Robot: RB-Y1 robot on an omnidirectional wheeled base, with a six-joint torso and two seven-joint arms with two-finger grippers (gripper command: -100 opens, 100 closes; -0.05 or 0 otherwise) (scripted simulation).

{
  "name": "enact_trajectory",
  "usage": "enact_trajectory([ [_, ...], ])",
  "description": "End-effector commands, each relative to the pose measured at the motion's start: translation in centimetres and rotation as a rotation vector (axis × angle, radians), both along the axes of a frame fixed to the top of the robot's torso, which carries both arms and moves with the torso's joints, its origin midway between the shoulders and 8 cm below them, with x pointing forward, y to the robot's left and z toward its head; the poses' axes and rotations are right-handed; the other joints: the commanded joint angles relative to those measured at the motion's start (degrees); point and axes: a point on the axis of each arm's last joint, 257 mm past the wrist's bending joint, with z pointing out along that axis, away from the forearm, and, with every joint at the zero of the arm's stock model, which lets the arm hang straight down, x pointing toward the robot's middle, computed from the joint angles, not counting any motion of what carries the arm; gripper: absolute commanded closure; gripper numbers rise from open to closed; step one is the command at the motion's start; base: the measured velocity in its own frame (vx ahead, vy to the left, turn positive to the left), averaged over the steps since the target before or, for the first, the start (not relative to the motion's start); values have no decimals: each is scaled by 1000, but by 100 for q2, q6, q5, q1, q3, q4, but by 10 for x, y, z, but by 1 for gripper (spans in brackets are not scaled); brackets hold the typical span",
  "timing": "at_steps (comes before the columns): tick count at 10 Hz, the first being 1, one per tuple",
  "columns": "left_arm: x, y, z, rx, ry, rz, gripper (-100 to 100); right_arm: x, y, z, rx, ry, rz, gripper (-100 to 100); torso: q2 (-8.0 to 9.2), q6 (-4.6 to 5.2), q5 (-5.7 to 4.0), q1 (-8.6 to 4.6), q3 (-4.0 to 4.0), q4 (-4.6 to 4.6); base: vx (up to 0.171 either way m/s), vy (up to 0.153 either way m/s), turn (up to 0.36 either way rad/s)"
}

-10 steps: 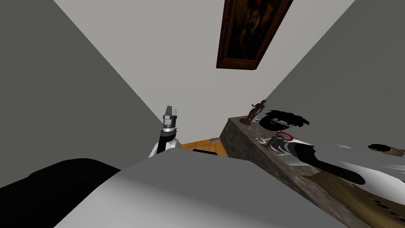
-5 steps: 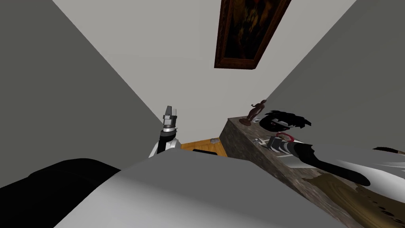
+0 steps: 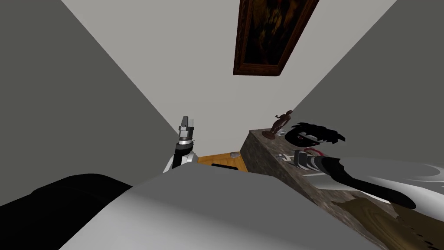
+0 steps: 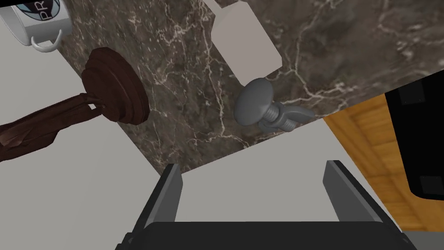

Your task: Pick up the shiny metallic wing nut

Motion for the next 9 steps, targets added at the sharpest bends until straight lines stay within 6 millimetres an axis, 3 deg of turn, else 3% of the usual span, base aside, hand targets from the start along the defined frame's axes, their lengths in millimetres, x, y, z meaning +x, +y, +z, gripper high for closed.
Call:
enact_trajectory([
  [1,0,0,0,0,0,0,0,-3,3,-2,-12,15,23,-100,0,0,0,0,0,0,11,-47,42],
  [5,0,0,0,0,0,0,0,-23,16,-9,-71,100,137,-100,-4,-1,-3,-10,-3,-1,16,-71,90],
  [8,0,0,0,0,0,0,0,-58,30,-22,-127,214,272,-100,-10,0,-4,-12,-6,-3,33,-92,182],
  [9,0,0,0,0,0,0,0,-58,30,-22,-127,214,272,-100,-13,-2,-5,-16,-8,-4,28,-88,71],
])
